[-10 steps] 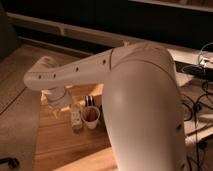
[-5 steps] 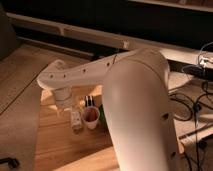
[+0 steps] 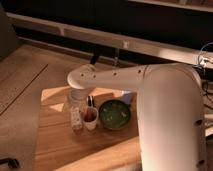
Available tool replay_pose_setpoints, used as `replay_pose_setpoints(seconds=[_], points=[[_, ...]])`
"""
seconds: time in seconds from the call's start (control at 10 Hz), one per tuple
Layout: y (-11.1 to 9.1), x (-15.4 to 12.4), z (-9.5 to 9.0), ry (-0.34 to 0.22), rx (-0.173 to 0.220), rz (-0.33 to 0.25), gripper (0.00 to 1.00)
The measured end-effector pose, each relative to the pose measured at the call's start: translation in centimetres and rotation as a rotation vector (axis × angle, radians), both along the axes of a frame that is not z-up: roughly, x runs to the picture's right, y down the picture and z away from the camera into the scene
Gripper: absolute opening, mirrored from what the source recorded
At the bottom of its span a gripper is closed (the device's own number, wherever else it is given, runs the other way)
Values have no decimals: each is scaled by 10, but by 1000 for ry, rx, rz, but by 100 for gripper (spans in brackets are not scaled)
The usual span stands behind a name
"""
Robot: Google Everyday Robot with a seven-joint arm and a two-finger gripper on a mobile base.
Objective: Pick up the ceramic cup
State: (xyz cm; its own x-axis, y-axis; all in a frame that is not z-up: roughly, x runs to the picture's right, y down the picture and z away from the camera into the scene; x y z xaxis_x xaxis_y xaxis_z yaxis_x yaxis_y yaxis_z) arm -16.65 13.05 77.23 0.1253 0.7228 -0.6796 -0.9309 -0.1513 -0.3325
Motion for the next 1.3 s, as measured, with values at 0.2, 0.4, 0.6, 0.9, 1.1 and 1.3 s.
replay_pose_setpoints(seconds=[0.2, 0.4, 0.6, 0.9, 1.1, 1.3], points=[[19, 21, 7, -9, -47, -27, 65], [32, 35, 12, 14, -93, -78, 64], [41, 50, 19, 86, -135, -156, 46], [33, 46, 23, 142, -131, -217, 21], [19, 33, 19, 165, -107, -265, 2], [5, 10, 5, 170, -86, -316, 0]])
